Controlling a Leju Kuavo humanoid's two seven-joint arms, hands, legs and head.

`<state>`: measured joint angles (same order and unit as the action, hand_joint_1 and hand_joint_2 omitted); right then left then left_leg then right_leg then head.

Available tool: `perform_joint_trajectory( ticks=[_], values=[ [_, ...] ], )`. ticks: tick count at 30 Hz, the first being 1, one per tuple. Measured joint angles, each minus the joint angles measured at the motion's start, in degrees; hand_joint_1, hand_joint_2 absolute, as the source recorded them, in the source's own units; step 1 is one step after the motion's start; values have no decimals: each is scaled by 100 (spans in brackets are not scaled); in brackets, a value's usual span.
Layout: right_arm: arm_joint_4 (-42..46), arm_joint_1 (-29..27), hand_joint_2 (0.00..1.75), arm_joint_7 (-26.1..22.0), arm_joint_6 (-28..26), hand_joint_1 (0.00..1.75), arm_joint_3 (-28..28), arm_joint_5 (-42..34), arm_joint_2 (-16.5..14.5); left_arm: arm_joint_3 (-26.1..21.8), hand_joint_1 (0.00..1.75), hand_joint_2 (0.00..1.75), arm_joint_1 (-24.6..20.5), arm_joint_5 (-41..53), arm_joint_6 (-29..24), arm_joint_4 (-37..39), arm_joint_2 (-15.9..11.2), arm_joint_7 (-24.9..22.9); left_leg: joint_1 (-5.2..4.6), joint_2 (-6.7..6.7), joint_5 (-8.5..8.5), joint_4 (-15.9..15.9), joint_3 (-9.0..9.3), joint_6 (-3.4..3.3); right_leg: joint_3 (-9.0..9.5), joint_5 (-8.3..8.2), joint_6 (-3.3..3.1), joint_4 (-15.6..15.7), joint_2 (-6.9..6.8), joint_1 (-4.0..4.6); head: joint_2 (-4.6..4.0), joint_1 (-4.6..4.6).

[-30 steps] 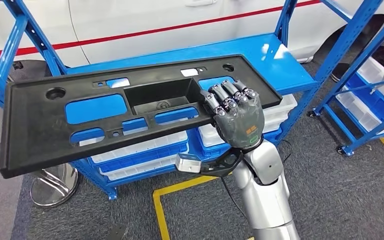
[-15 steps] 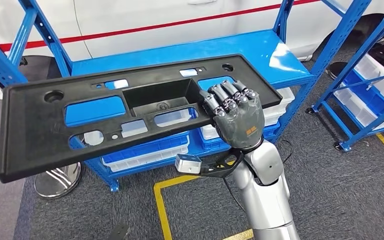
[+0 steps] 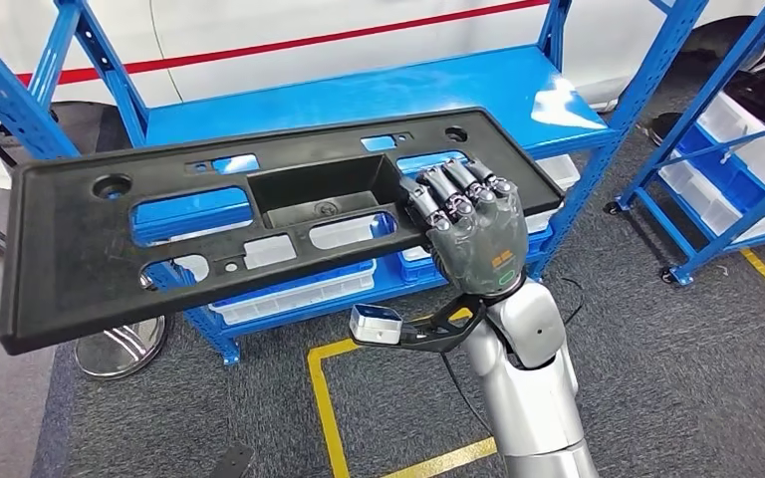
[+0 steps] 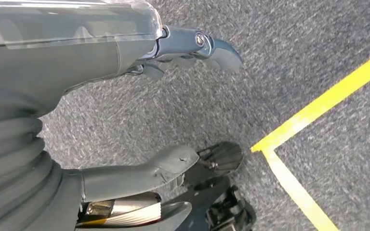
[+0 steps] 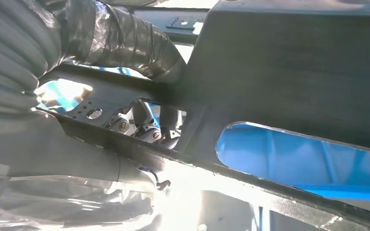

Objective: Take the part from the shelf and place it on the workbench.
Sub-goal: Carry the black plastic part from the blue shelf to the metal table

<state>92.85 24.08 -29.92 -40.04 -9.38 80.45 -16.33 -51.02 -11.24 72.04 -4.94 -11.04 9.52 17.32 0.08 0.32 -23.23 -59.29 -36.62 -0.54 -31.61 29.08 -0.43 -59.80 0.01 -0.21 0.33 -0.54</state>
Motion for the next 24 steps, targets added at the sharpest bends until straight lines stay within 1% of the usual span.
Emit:
perform_joint_trajectory(
  ticks=[1, 2, 3, 5, 6, 7, 8, 9, 10, 11, 12, 13, 14, 15, 16, 17, 18, 19, 20, 21, 22, 23, 24],
  values=[
    [-1, 0, 175, 7, 0, 175, -1, 3, -1, 1, 0, 175, 2, 0, 0, 0, -2, -1, 8, -5, -35, -35, -28, 32, -20, -41, -50, 18, -8, -7, 0, -1],
    [-1, 2, 175, 13, 0, 175, -3, 5, -2, 1, 0, 175, 5, -1, 0, 0, -4, -1, 15, -11, -155, -151, -82, 60, -49, -89, -101, 39, -17, -15, 0, -1],
    [-1, 3, 175, 25, 0, 175, -5, 8, -3, 1, 0, 175, 7, -1, 0, 0, -7, -1, 26, -16, -360, -383, -174, 84, -92, -141, -146, 56, -27, -20, 0, -2],
    [-1, 2, 175, 44, 0, 175, -8, 8, -4, 1, 0, 175, 14, -2, 0, 0, -8, -3, 43, -17, -850, -1093, -409, 127, -211, -233, -188, 54, -33, -4, 0, -2],
    [-1, -4, 175, 50, 0, 175, -10, 7, -4, 1, 0, 175, 20, -3, 0, 0, -8, -4, 51, -16, -995, -1408, -487, 141, -275, -278, -193, 51, -35, 3, 0, -2],
    [-1, -10, 175, 50, 0, 175, -11, 7, -4, 1, 0, 175, 27, -4, 0, 0, -8, -6, 55, -15, -1018, -1557, -482, 148, -337, -322, -191, 46, -35, 8, 0, -2],
    [-1, -15, 175, 50, 0, 175, -12, 7, -4, 1, 0, 175, 31, -5, 0, 0, -8, -9, 56, -14, -941, -1513, -382, 147, -394, -362, -186, 41, -34, 10, 0, -2],
    [0, -18, 175, 50, 0, 175, -13, 7, -4, 1, 0, 175, 32, -7, 0, 0, -8, -11, 56, -15, -795, -1241, -162, 133, -444, -401, -177, 36, -32, 11, 0, -2],
    [1, -18, 175, 50, 0, 175, -13, 7, -5, 1, 0, 175, 30, -8, 0, 0, -9, -14, 53, -17, -667, -836, 125, 108, -484, -435, -165, 30, -30, 11, 0, -2],
    [2, -16, 175, 50, 0, 175, -13, 7, -5, 1, 0, 175, 23, -9, 0, -1, -11, -15, 40, -20, -598, -415, 404, 81, -517, -466, -144, 25, -28, 16, 0, -2],
    [4, -15, 175, 51, 0, 175, -14, 8, -5, 1, 0, 175, 17, -9, -1, -3, -13, -16, 25, -23, -567, -85, 611, 54, -538, -503, -113, 25, -29, 18, 0, -3],
    [5, -15, 175, 51, 0, 175, -16, 8, -5, 1, 0, 175, 13, -9, -1, -6, -14, -16, 6, -27, -575, 101, 714, 30, -551, -538, -79, 29, -31, 15, 0, -2],
    [6, -14, 175, 52, 0, 175, -19, 8, -4, 1, 0, 175, 14, -9, -2, -9, -14, -16, -15, -30, -574, 168, 736, 9, -559, -577, -41, 41, -33, 10, 0, -2],
    [6, -15, 175, 53, 0, 175, -21, 9, -4, 1, 0, 175, 19, -9, -2, -11, -15, -16, -11, -30, -530, 198, 716, -24, -563, -605, -6, 49, -32, 5, 0, -2],
    [7, -15, 175, 55, 0, 175, -23, 9, -3, 1, 0, 175, 22, -9, -2, -11, -15, -16, -6, -20, -479, 235, 707, -60, -577, -580, 23, 28, -26, -1, 0, -1],
    [7, -13, 175, 57, 0, 175, -23, 9, -2, 1, 0, 175, 22, -9, -1, -12, -16, -15, 4, -9, -420, 270, 685, -105, -616, -473, 48, -62, -19, -3, 0, 0],
    [8, -11, 175, 62, 0, 175, -23, 9, -1, 2, 0, 175, 18, -9, -1, -12, -16, -14, 17, 3, -358, 303, 650, -144, -690, -277, 70, -262, -11, -5, 0, 1],
    [9, -12, 175, 65, 0, 175, -23, 9, 1, 2, 0, 175, 12, -10, -1, -13, -16, -13, 15, 13, -310, 305, 602, -169, -791, -24, 89, -558, -6, -13, 0, 1],
    [9, -14, 175, 68, 0, 175, -24, 9, 3, 3, 0, 175, 9, -11, -1, -13, -16, -11, 13, 15, -269, 296, 536, -186, -905, 219, 106, -916, -6, -18, 0, 2],
    [9, -19, 175, 69, 0, 175, -23, 9, 6, 3, 0, 175, 9, -13, -2, -13, -16, -12, 11, 17, -230, 282, 465, -186, -989, 376, 123, -1235, -6, -24, 0, 1],
    [8, -24, 175, 70, 0, 175, -23, 9, 8, 3, 0, 175, 11, -15, -2, -13, -16, -13, 10, 18, -192, 261, 390, -180, -1000, 412, 138, -1412, -6, -33, 0, 1],
    [8, -25, 175, 74, 0, 175, -23, 9, 10, 3, 0, 175, 13, -19, -2, -13, -15, -14, 12, 19, -158, 236, 317, -169, -916, 344, 150, -1402, -8, -46, 0, 1],
    [8, -24, 175, 79, 0, 175, -24, 10, 11, 3, 0, 175, 14, -22, -2, -13, -15, -16, 16, 18, -131, 205, 248, -153, -729, 209, 159, -1190, -10, -60, 0, 1]
  ],
)
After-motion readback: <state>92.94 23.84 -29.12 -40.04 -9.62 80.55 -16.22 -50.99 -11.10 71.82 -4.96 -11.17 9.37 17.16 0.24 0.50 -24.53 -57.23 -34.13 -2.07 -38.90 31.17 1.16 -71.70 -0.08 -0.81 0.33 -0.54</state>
